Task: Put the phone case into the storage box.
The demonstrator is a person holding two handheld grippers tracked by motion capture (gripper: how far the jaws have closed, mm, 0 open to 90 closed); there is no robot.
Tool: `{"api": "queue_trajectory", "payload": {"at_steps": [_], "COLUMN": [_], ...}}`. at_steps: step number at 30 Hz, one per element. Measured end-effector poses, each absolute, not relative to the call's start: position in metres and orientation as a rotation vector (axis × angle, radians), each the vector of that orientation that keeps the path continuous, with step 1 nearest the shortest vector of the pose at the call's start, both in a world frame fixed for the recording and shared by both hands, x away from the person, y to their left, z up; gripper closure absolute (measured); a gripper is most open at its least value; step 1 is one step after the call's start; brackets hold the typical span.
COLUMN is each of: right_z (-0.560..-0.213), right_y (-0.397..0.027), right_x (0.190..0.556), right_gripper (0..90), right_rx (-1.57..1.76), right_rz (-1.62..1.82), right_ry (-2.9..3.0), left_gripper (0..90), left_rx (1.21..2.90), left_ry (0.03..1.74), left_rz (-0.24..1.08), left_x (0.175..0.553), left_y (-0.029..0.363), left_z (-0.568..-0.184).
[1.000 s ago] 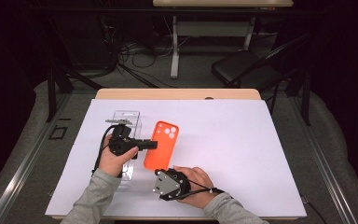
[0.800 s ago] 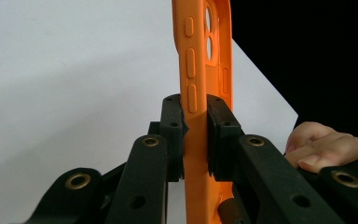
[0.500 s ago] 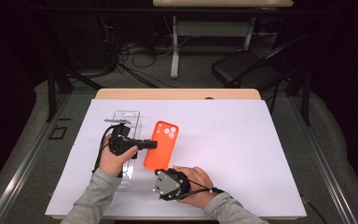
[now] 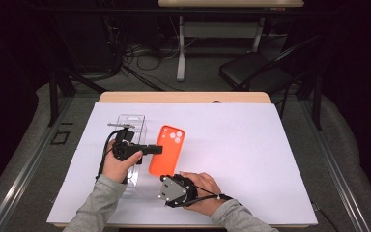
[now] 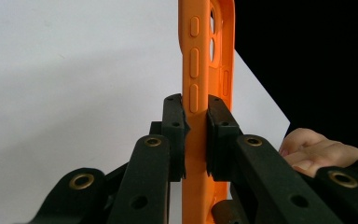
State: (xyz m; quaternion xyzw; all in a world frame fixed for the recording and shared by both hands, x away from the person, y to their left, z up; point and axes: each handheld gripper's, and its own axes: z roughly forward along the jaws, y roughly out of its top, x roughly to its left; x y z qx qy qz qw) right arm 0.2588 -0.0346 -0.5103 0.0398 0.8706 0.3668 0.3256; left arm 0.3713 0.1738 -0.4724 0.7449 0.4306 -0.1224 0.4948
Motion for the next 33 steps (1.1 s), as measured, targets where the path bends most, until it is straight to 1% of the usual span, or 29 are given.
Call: {"api": "queue_trajectory", "payload": {"at_steps": [14, 20, 28, 29, 30, 31, 32, 33], "right_z": [-0.5106, -0.51, -0.5109, -0.5108, -0.5103, -0.5103, -0.5096, -0.5096], "right_y": [-0.0343, -0.0346, -0.0338, -0.0338, -0.0341, -0.0341, -0.0345, -0.0345], "right_x": [0.2595, 0.2603, 0.2602, 0.2601, 0.2596, 0.2596, 0.26, 0.26], "right_gripper": [88.4, 85.9, 77.1, 74.8, 70.2, 70.2, 64.4, 64.4], "right_rx": [0.113, 0.108, 0.108, 0.109, 0.114, 0.114, 0.113, 0.113], "right_rz": [0.973, 0.973, 0.985, 0.987, 0.992, 0.992, 1.01, 1.01], "right_ry": [2.285, 2.295, 2.293, 2.291, 2.285, 2.285, 2.278, 2.278], "left_gripper": [81.0, 81.0, 81.1, 81.0, 81.0, 81.0, 81.0, 81.0], "left_rx": [1.809, 1.806, 1.802, 1.801, 1.801, 1.801, 1.8, 1.799], "left_ry": [1.046, 1.047, 1.049, 1.048, 1.047, 1.047, 1.05, 1.05], "left_rz": [-0.292, -0.293, -0.285, -0.286, -0.286, -0.283, -0.281, -0.278], "left_x": [0.3704, 0.3707, 0.3707, 0.3707, 0.3708, 0.3707, 0.3707, 0.3707], "left_y": [0.1738, 0.1741, 0.1757, 0.176, 0.1763, 0.1767, 0.1769, 0.1772], "left_z": [-0.4714, -0.4716, -0.471, -0.471, -0.471, -0.4709, -0.4707, -0.4706]}}
